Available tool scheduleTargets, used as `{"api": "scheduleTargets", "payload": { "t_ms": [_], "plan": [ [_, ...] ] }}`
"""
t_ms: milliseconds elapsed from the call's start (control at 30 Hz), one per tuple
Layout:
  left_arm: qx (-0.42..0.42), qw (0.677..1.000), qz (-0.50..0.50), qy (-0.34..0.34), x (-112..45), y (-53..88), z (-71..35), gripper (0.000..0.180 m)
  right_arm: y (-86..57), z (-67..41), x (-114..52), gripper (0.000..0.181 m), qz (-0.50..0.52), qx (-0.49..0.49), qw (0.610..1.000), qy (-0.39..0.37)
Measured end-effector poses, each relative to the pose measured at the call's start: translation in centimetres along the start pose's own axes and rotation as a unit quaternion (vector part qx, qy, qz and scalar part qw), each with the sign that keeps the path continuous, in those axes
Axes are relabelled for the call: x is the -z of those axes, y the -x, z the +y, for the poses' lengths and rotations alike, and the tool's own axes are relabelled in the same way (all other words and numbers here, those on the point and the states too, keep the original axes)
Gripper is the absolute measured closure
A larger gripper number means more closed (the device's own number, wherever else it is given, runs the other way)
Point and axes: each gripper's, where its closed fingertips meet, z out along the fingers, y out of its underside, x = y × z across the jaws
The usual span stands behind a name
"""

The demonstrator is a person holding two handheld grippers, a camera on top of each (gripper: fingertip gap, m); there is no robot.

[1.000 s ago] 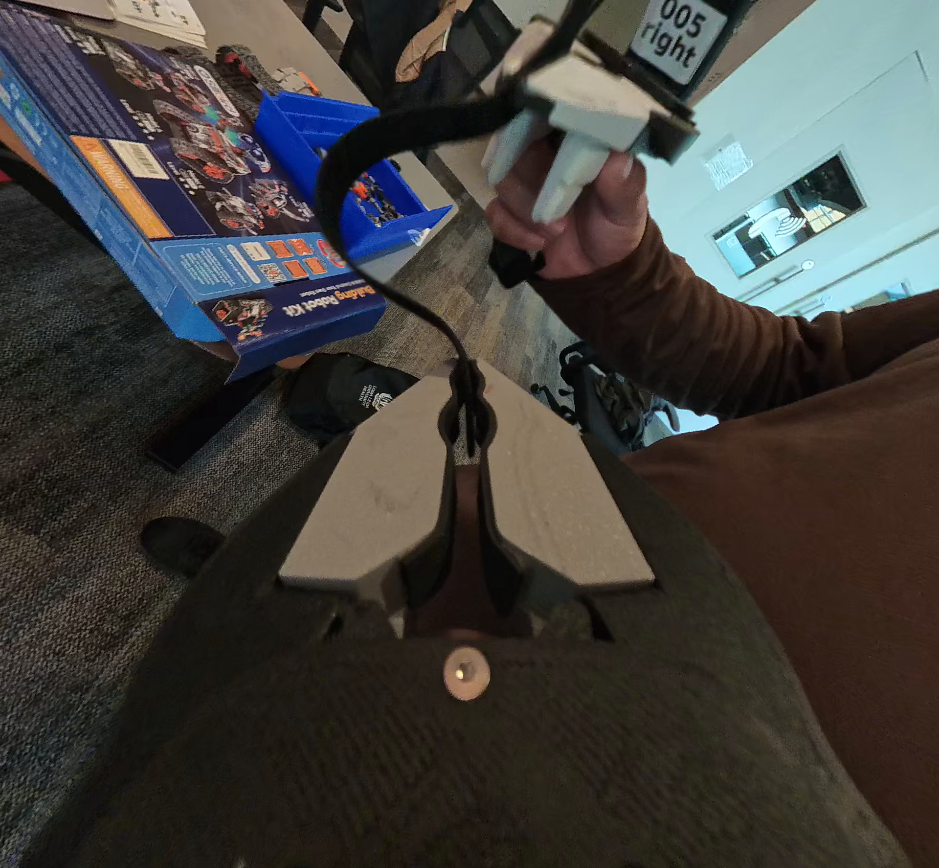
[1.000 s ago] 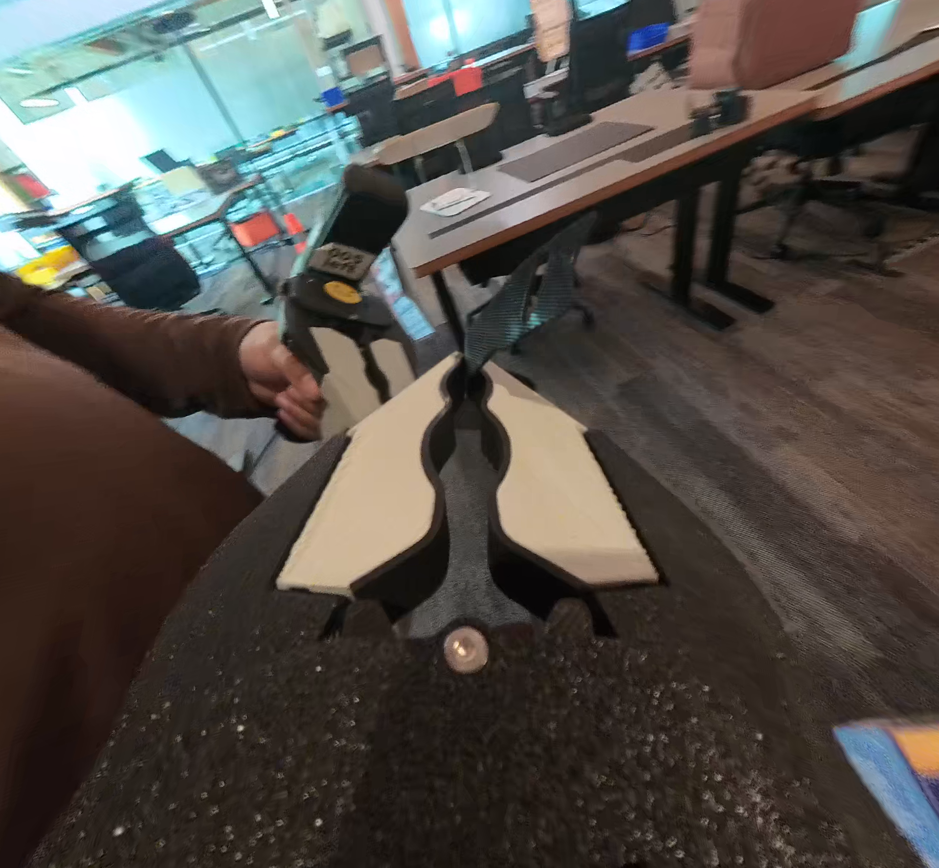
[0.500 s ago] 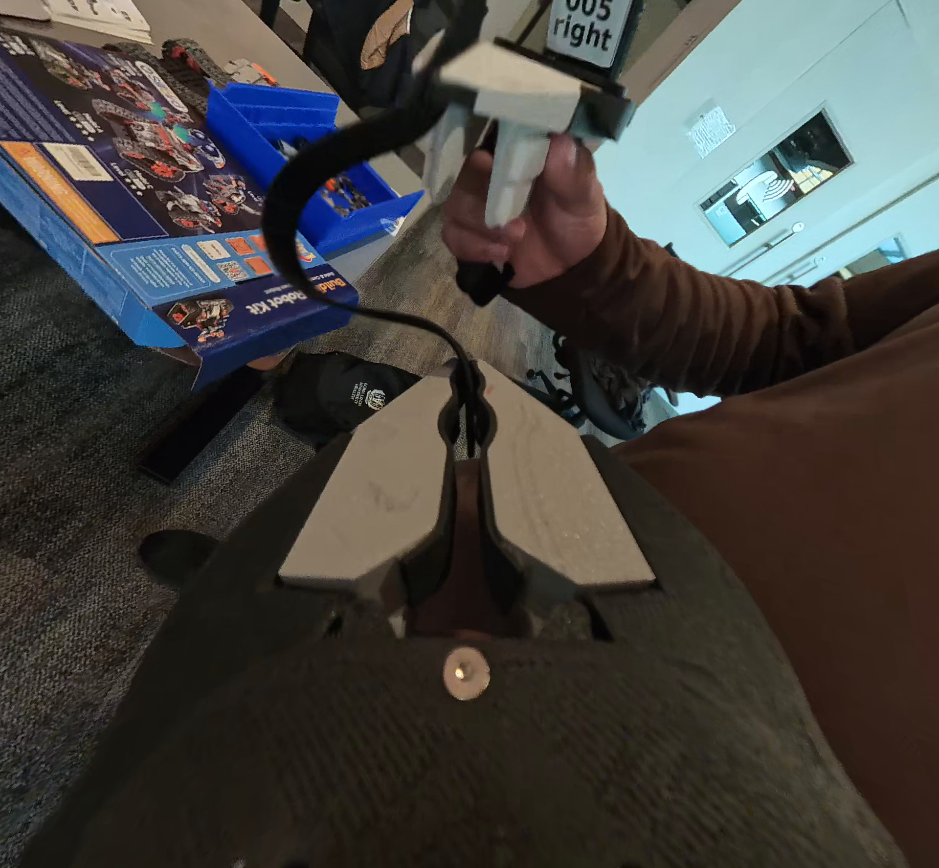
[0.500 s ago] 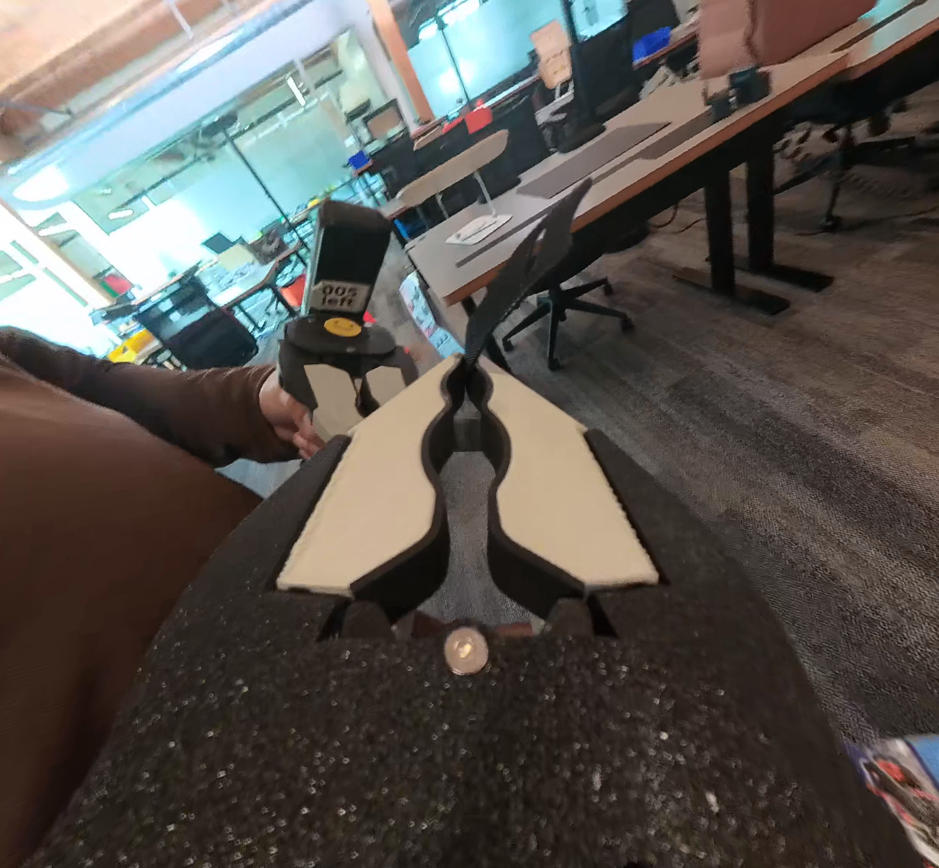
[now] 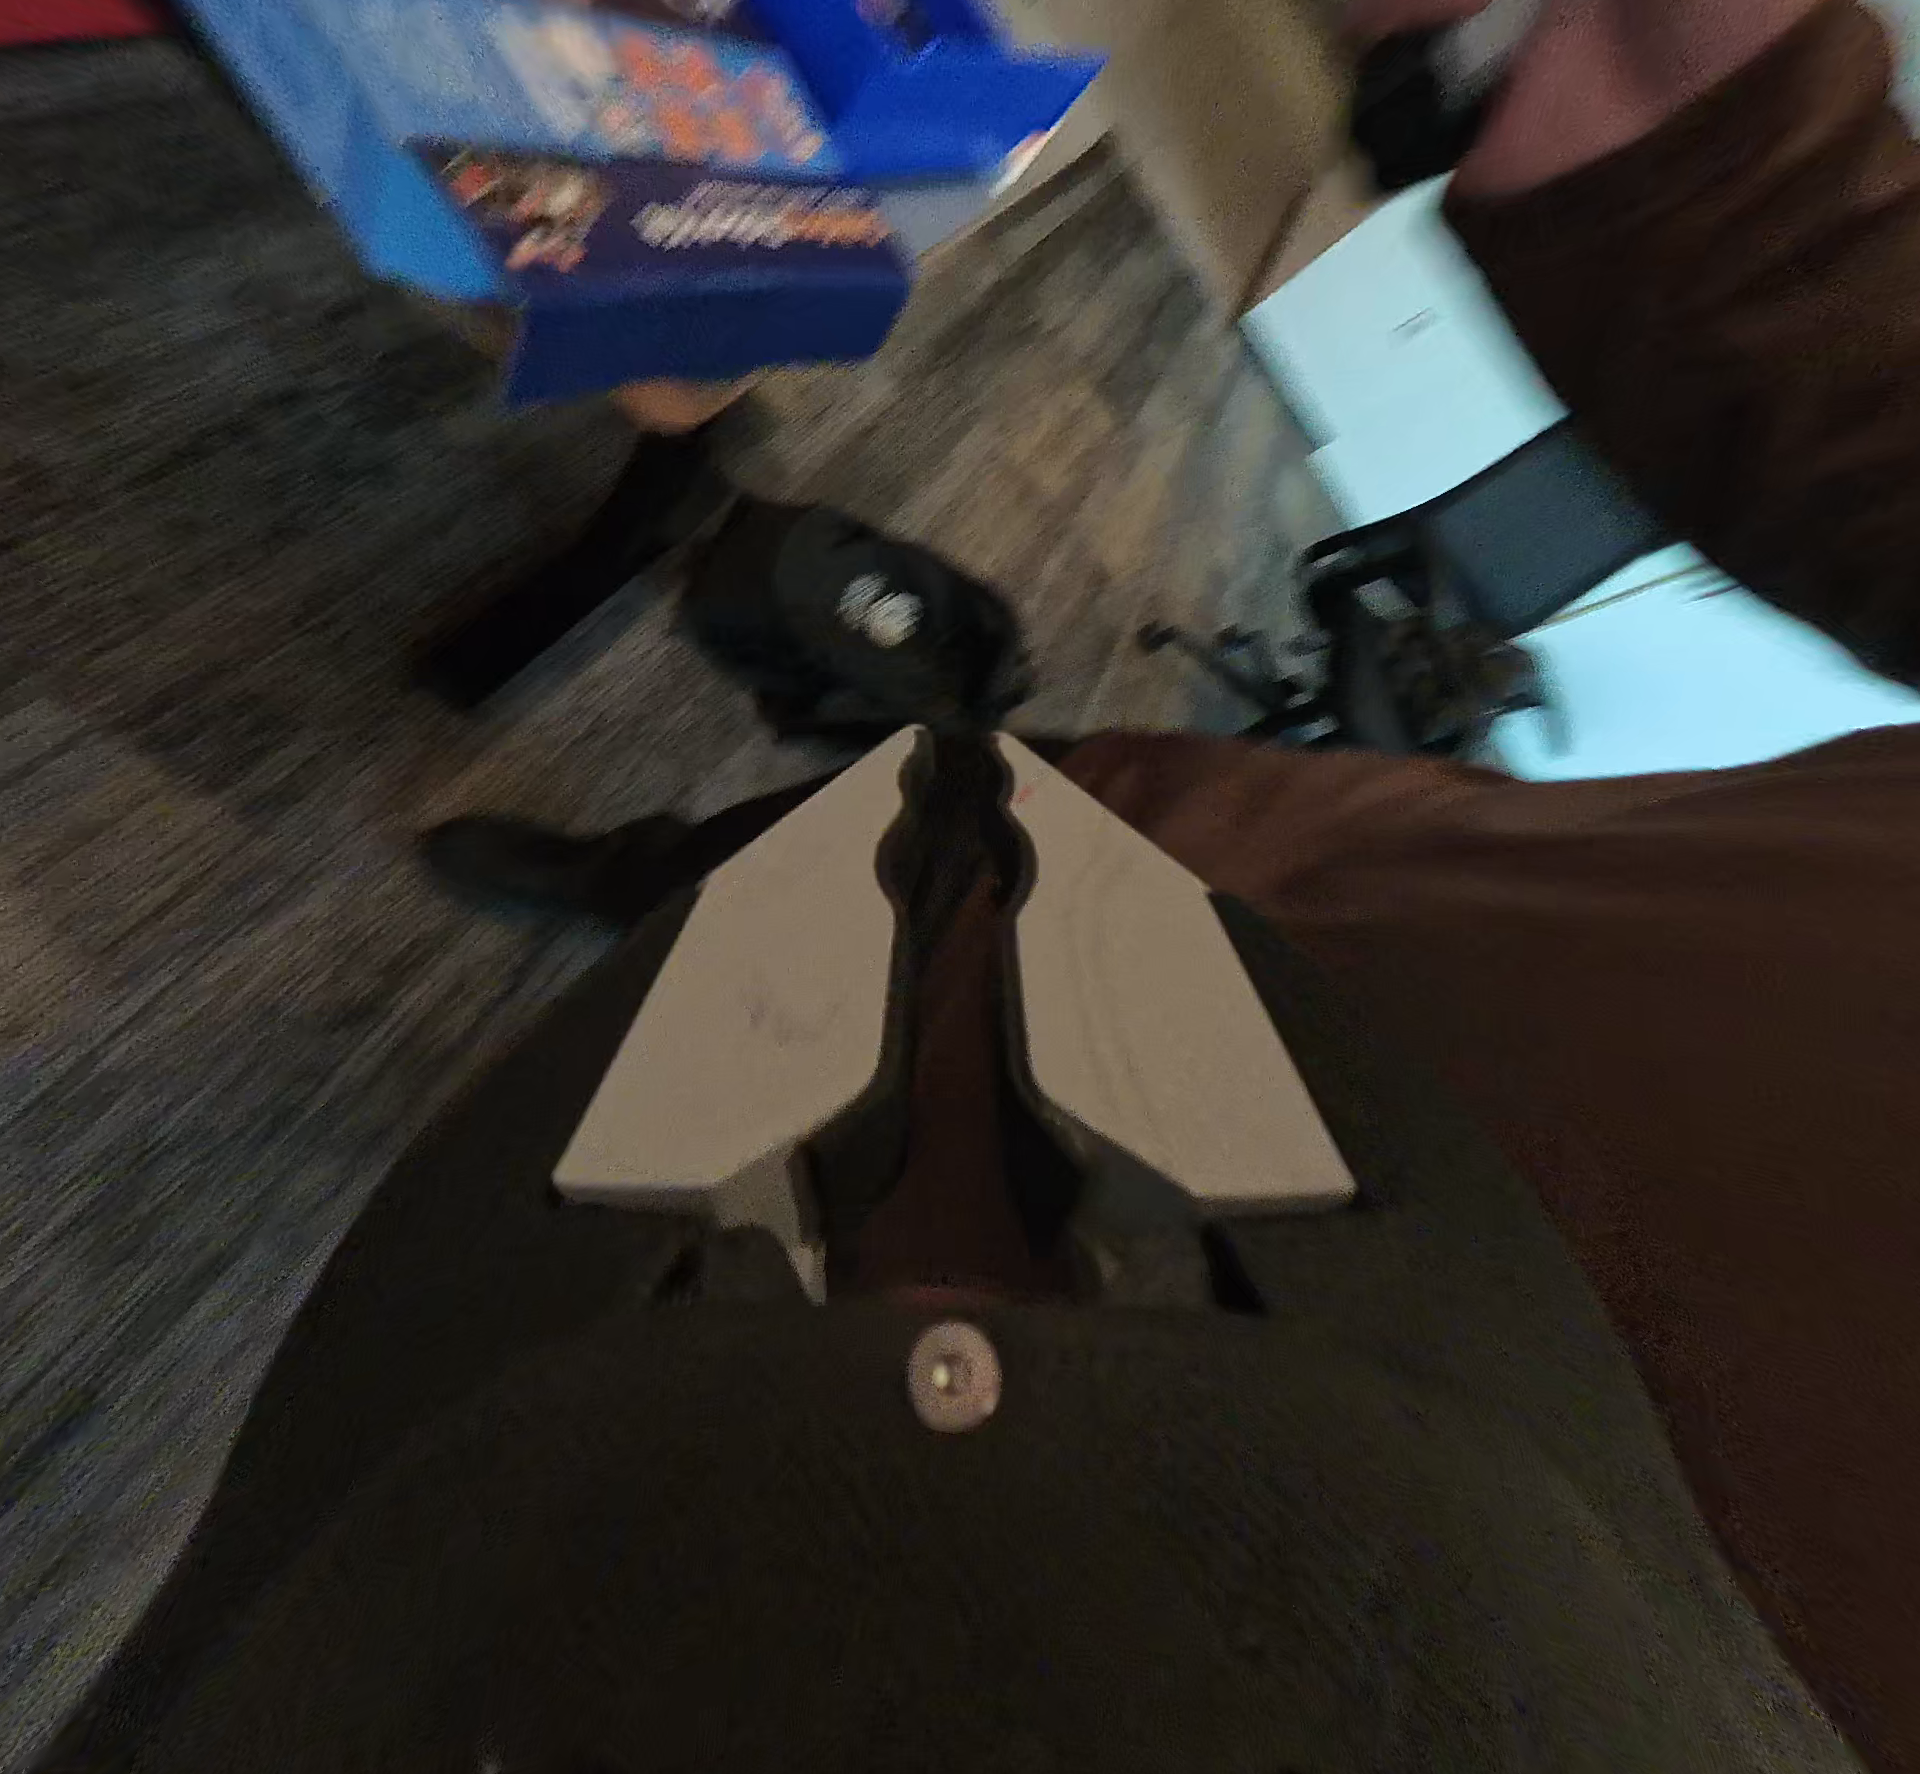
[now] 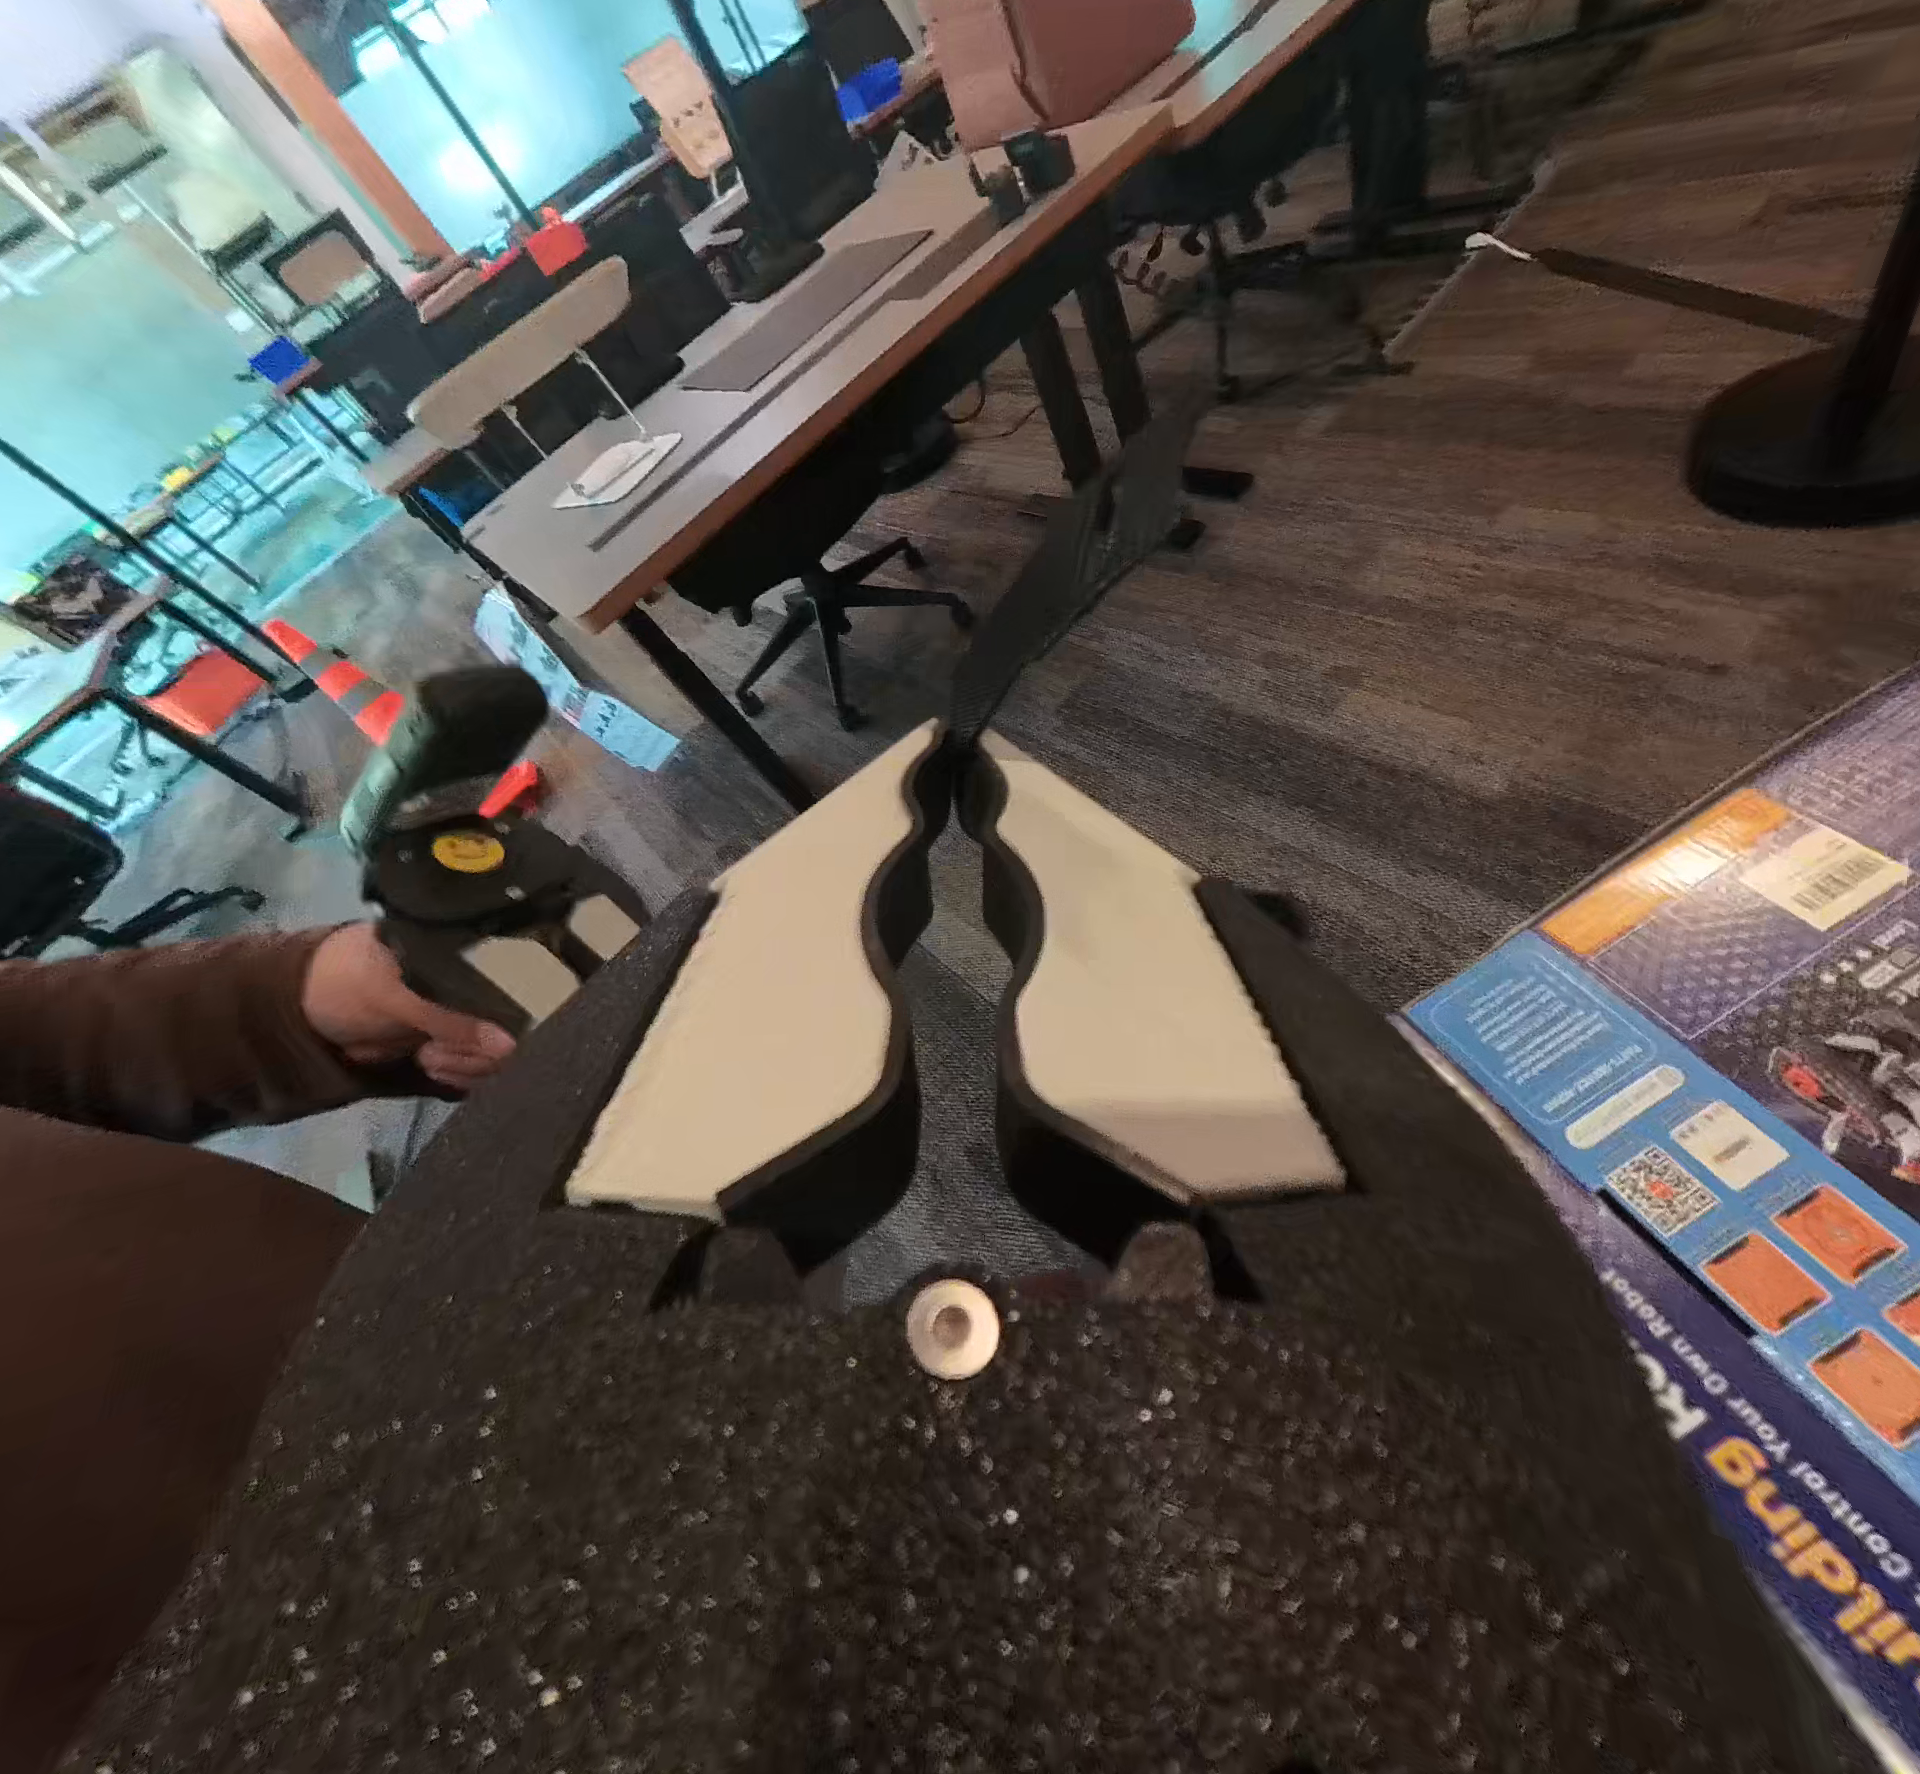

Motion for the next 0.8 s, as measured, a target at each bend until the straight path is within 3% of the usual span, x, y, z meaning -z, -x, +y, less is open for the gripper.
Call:
{"api": "scheduleTargets", "payload": {
  "t_ms": [100,200,267,333,400,467,533,800],
  "plan": [
    [-0.042,0.995,-0.05,0.07,-1.8,1.1,3.1,0.168,0.2,-0.4,0.1,0.181,-0.014,-0.023,1.0,-0.011],
    [-0.017,0.998,0.01,0.052,-4.7,-2.0,1.5,0.156,1.0,-1.1,-1.1,0.181,-0.056,-0.047,0.997,-0.019],
    [0.038,0.996,0.077,-0.012,-6.5,-4.4,-2.4,0.143,1.8,-2.0,-2.0,0.181,-0.094,-0.067,0.993,-0.029],
    [0.097,0.979,0.133,-0.119,-7.0,-5.7,-7.9,0.134,1.2,-2.8,-2.5,0.181,-0.102,-0.098,0.989,-0.042],
    [0.146,0.94,0.131,-0.278,-5.5,-4.6,-13.9,0.135,0.5,-3.5,-2.8,0.181,-0.12,-0.144,0.981,-0.046],
    [0.176,0.894,0.145,-0.387,-3.5,-3.9,-17.6,0.132,0.3,-4.2,-2.5,0.181,-0.147,-0.167,0.973,-0.055],
    [0.204,0.872,0.133,-0.426,-3.1,-2.7,-19.1,0.122,0.5,-4.5,-2.4,0.181,-0.179,-0.175,0.967,-0.05],
    [0.289,0.79,0.205,-0.501,-3.9,-3.1,-19.7,0.115,2.0,-5.0,-3.5,0.181,-0.311,-0.236,0.921,0.004]
  ]
}}
